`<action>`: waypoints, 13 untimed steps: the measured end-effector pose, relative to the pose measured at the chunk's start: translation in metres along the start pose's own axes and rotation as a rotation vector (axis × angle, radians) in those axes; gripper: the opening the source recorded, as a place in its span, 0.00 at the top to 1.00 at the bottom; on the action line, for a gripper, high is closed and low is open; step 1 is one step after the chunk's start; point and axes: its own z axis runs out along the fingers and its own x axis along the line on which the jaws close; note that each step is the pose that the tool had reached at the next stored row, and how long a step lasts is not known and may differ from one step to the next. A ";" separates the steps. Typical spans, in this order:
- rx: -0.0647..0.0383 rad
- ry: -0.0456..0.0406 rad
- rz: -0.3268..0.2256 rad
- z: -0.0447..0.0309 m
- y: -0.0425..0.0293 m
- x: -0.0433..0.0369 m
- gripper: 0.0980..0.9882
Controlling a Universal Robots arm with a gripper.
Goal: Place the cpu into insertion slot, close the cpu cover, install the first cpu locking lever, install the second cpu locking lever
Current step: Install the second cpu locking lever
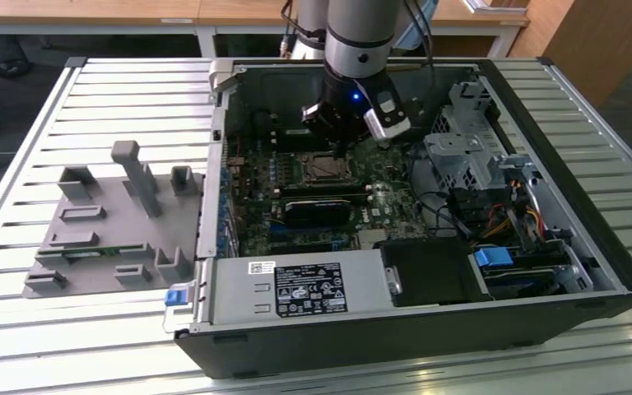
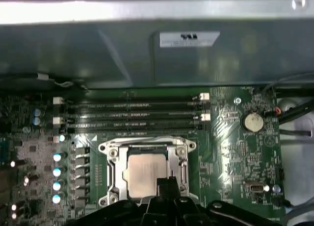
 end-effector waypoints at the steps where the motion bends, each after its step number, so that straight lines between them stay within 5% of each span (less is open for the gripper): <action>1: 0.000 0.0000 0.000 0.0004 -0.0021 -0.0001 0.99; 13: 0.000 0.0018 -0.003 0.0045 -0.0205 -0.0010 0.99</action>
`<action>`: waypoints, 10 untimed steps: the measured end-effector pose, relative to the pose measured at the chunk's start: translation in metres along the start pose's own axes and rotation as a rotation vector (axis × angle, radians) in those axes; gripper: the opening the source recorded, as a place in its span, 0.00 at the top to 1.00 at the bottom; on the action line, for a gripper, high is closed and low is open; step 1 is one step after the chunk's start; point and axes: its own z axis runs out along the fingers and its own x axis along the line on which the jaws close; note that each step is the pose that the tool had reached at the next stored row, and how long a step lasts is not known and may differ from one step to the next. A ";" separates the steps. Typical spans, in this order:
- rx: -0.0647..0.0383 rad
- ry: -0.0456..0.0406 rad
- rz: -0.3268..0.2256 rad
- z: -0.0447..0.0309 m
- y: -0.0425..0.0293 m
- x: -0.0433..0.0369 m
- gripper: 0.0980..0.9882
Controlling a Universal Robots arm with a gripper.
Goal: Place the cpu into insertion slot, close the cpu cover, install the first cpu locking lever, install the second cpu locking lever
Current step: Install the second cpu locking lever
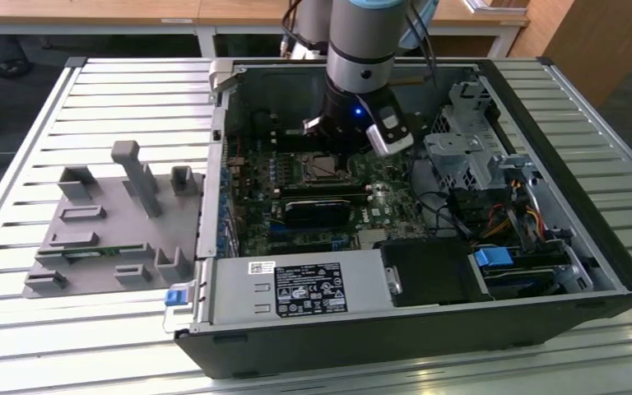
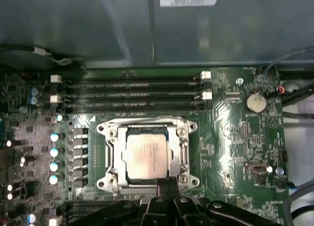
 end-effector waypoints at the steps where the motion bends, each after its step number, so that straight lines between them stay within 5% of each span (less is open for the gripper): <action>1: 0.000 0.0000 0.000 -0.0002 -0.0020 -0.0001 0.99; 10: -0.006 0.0003 0.000 -0.0011 -0.0138 0.0064 0.99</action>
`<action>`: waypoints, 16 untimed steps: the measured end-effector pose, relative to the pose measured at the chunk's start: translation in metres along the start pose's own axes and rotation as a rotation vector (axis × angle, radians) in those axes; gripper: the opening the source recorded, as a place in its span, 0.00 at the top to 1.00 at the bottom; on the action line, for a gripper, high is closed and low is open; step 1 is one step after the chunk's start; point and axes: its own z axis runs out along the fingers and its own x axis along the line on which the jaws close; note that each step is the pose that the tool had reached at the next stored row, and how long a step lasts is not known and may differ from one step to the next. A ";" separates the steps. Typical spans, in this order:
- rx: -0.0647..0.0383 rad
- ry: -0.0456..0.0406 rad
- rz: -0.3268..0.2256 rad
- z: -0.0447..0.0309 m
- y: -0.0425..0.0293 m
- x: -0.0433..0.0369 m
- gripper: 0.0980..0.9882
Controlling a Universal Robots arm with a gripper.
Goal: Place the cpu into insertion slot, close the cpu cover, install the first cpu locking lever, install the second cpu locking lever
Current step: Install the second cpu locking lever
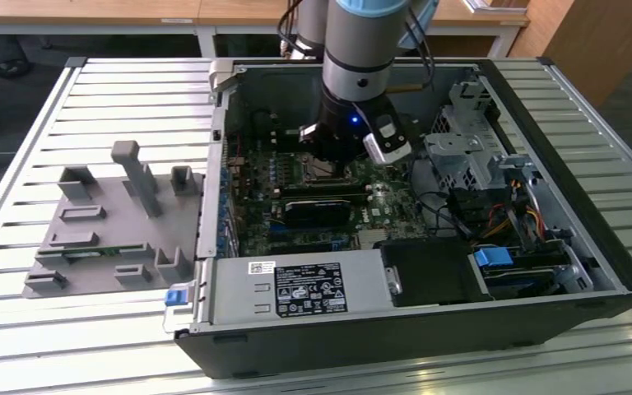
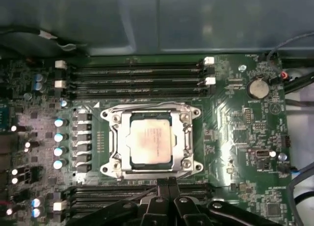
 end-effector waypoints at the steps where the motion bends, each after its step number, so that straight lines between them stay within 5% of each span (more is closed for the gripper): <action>1: -0.001 0.0000 0.000 0.0000 -0.0006 0.0028 0.99; 6: -0.004 0.0001 0.000 0.0006 -0.0025 0.0173 0.99; 16: -0.027 0.0015 0.000 0.0039 -0.0088 0.0270 0.99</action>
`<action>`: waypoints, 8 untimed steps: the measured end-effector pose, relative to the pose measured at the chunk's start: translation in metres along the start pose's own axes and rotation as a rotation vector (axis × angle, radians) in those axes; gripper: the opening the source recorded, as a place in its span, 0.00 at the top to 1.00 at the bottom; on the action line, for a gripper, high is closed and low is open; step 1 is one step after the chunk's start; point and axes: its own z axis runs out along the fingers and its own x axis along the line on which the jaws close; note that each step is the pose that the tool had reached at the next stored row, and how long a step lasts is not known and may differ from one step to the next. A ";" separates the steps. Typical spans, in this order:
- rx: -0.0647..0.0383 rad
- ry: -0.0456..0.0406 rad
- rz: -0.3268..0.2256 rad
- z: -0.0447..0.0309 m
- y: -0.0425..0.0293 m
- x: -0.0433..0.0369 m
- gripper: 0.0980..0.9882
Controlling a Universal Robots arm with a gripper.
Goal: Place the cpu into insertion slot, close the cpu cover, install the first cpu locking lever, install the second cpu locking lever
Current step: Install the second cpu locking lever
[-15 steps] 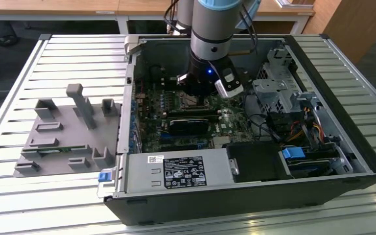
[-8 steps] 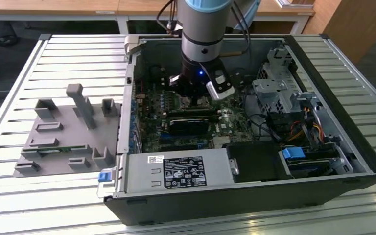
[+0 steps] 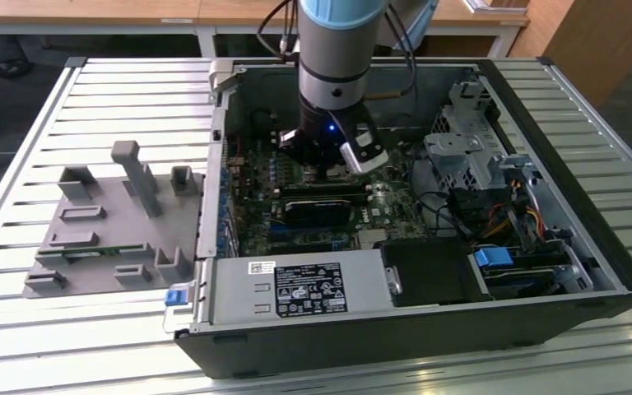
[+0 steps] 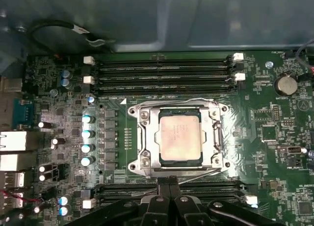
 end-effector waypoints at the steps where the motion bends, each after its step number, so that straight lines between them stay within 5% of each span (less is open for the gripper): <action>1: -0.003 0.0002 0.000 0.0001 -0.0003 0.0015 0.99; 8: -0.019 0.0009 0.000 0.0074 -0.0016 0.0054 0.99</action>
